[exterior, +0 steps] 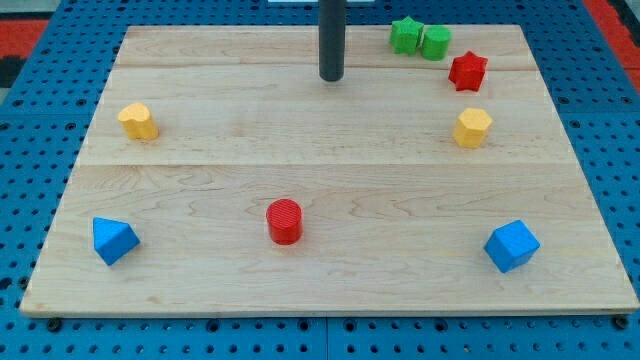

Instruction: Push the yellow hexagon towards center of the board

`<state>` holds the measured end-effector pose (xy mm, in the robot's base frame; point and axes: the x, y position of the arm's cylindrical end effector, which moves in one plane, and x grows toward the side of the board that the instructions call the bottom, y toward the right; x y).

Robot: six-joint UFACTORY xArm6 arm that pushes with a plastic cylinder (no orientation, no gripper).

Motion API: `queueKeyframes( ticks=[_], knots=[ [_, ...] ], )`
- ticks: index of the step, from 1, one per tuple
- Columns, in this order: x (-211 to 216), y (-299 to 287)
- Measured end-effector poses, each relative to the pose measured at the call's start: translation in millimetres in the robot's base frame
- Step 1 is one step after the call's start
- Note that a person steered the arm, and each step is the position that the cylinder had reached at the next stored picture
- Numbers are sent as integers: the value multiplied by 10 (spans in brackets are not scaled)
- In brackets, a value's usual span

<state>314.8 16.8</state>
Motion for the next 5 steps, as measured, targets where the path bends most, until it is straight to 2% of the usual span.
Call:
queueKeyframes(
  ticks=[1, 2, 3, 4, 5],
  knots=[
    [560, 236],
    [863, 551],
    [1494, 1067],
    [1635, 2131],
    [1374, 2653]
  ],
)
